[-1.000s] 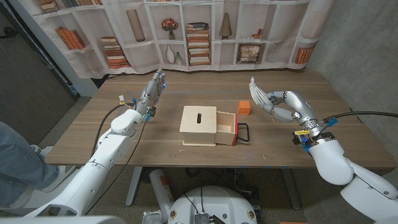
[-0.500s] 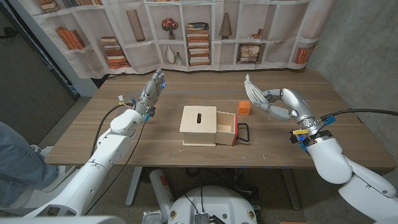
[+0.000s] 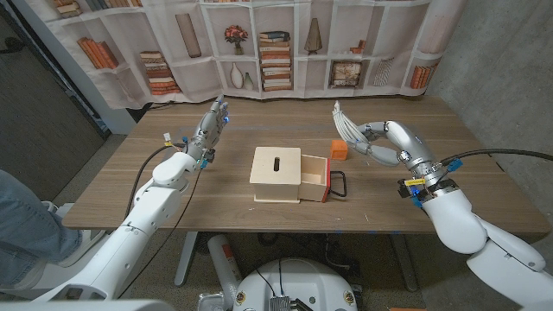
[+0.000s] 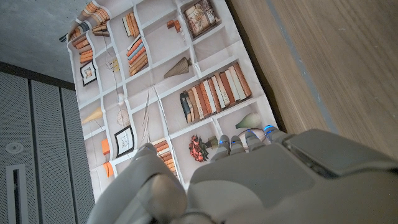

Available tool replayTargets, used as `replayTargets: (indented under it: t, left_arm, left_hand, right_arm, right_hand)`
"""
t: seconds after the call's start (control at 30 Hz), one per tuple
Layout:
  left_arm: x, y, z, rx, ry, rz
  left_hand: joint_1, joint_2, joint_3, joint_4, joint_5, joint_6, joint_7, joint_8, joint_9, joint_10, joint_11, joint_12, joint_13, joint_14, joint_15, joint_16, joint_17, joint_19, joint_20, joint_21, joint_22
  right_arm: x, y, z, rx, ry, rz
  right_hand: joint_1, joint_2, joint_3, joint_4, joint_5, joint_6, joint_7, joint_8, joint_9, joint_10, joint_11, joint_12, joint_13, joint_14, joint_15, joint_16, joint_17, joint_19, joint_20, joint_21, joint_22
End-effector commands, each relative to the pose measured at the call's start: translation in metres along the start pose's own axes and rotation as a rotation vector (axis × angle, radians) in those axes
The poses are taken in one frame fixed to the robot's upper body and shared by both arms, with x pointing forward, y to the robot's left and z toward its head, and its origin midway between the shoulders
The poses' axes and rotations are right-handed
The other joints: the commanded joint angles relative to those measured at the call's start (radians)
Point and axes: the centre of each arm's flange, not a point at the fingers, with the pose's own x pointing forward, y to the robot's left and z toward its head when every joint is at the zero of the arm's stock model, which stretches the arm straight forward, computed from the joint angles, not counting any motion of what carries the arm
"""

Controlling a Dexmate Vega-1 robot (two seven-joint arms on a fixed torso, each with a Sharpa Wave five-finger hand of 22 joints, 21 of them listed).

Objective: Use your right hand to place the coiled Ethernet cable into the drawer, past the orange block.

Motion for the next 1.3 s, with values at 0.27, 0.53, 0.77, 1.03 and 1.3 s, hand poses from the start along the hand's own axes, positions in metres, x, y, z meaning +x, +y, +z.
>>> replayTargets:
  t: [0.27,0.53,0.77,1.03,1.3]
  left_arm:
    - [0.001,0.005,-0.004,-0.011,0.0,0.0]
    - [0.004,0.005,-0.004,-0.014,-0.002,-0.002]
    - [0.005,0.003,-0.004,-0.011,-0.004,-0.009]
    - [0.004,0.003,-0.004,-0.011,0.0,-0.01]
    - [0.002,0.003,-0.007,-0.017,0.001,-0.007]
  left_hand:
    - [0.008,0.003,-0.003,-0.001,0.004,0.002,0.001,-0.004,0.002,-0.004,-0.002,-0.003,0.004,-0.094,-0.005,-0.001,0.004,-0.221,0.017,0.009,0.003]
    - [0.009,0.004,-0.005,-0.001,0.004,0.001,0.001,-0.004,0.002,-0.003,-0.002,-0.002,0.004,-0.093,-0.004,0.0,0.004,-0.221,0.018,0.009,0.003]
    - [0.01,0.005,-0.007,-0.001,0.004,0.002,0.002,-0.003,0.002,-0.004,-0.001,-0.003,0.004,-0.094,-0.004,0.0,0.004,-0.223,0.019,0.008,0.003]
    - [0.011,0.006,-0.008,-0.001,0.004,0.002,0.002,-0.003,0.002,-0.004,-0.003,-0.002,0.004,-0.093,-0.004,0.0,0.004,-0.223,0.019,0.008,0.003]
    - [0.013,0.007,-0.01,-0.001,0.004,0.001,0.001,-0.003,0.002,-0.003,-0.002,-0.002,0.004,-0.093,-0.005,0.0,0.004,-0.223,0.019,0.008,0.003]
  right_arm:
    - [0.008,0.01,0.014,0.076,-0.057,0.011]
    - [0.008,0.012,0.024,0.1,-0.091,0.03]
    - [0.01,0.016,0.029,0.12,-0.116,0.049]
    - [0.015,0.02,0.035,0.148,-0.126,0.061]
    - [0.018,0.025,0.042,0.159,-0.12,0.049]
  right_hand:
    - [0.13,0.116,-0.007,0.002,0.006,0.091,-0.08,-0.001,0.005,0.021,-0.014,-0.002,0.004,0.01,-0.046,-0.004,0.001,0.01,-0.08,0.013,0.003]
    - [0.131,0.116,-0.009,0.003,0.006,0.093,-0.08,-0.002,0.006,0.022,-0.016,-0.003,0.005,0.011,-0.045,-0.005,0.0,0.01,-0.08,0.017,0.003]
    - [0.131,0.117,-0.011,0.003,0.006,0.092,-0.08,-0.003,0.007,0.023,-0.013,-0.003,0.005,0.013,-0.045,-0.005,0.001,0.01,-0.08,0.02,0.003]
    - [0.132,0.118,-0.012,0.003,0.006,0.092,-0.079,-0.004,0.008,0.022,-0.013,-0.005,0.005,0.015,-0.045,-0.005,0.001,0.01,-0.08,0.023,0.002]
    - [0.132,0.118,-0.015,0.004,0.006,0.092,-0.078,-0.005,0.009,0.024,-0.015,-0.008,0.002,0.018,-0.045,-0.007,0.0,0.013,-0.079,0.029,0.002]
